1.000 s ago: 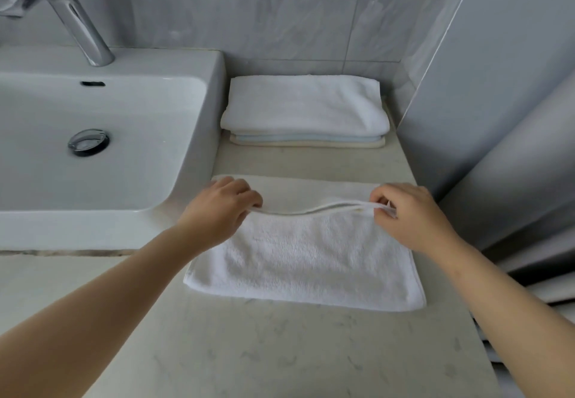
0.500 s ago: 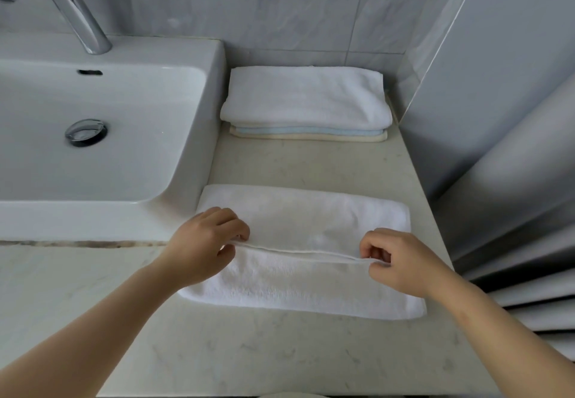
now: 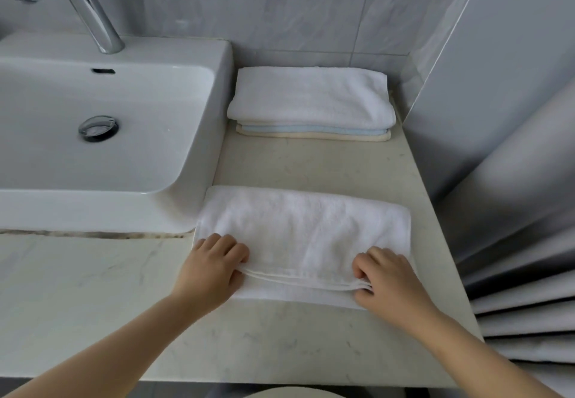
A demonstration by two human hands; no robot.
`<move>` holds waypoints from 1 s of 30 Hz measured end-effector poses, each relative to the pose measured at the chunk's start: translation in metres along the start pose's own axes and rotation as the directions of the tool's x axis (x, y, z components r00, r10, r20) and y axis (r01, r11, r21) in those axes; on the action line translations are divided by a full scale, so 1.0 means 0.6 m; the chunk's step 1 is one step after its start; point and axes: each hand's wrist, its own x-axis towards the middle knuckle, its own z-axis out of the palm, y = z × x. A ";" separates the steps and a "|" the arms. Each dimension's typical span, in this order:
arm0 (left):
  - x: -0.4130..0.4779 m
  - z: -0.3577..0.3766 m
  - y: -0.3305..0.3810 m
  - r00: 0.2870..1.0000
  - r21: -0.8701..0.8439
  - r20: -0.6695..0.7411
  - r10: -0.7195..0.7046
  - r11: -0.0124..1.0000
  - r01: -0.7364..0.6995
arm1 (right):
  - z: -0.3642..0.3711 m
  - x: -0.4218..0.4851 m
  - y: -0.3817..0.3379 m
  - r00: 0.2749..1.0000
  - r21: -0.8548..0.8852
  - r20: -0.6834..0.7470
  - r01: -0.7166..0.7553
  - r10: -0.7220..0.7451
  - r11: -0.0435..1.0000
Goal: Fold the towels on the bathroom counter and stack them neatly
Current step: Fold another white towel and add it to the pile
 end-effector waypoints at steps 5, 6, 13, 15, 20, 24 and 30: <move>0.050 0.020 -0.002 0.987 0.027 -0.140 -0.081 0.996 0.085 | 0.001 0.034 0.033 0.982 -0.050 -0.126 -0.151 0.144 0.987; 0.065 0.020 0.000 0.987 0.037 -0.129 -0.093 0.994 0.099 | -0.001 0.041 0.037 0.974 -0.051 -0.132 -0.192 0.184 0.980; 0.105 -0.022 0.005 0.968 -0.012 -0.237 -0.085 0.996 0.085 | -0.036 0.060 0.052 0.886 0.029 -0.427 -0.188 0.182 0.982; 0.095 -0.032 0.007 0.949 0.017 -0.313 -0.044 0.998 0.052 | -0.039 0.053 0.048 0.846 0.017 -0.513 -0.156 0.142 0.988; 0.043 0.009 0.005 0.972 0.115 -0.222 0.071 0.992 -0.046 | 0.002 0.027 0.061 0.937 -0.031 -0.335 -0.122 0.104 0.992; 0.041 0.008 0.014 0.956 0.049 -0.293 0.036 0.999 -0.023 | 0.007 0.032 0.066 0.895 0.017 -0.437 -0.095 0.092 0.995; 0.027 0.015 0.030 0.958 -0.013 -0.268 0.103 0.994 -0.111 | 0.008 0.034 0.077 0.867 -0.029 -0.493 -0.098 0.071 0.995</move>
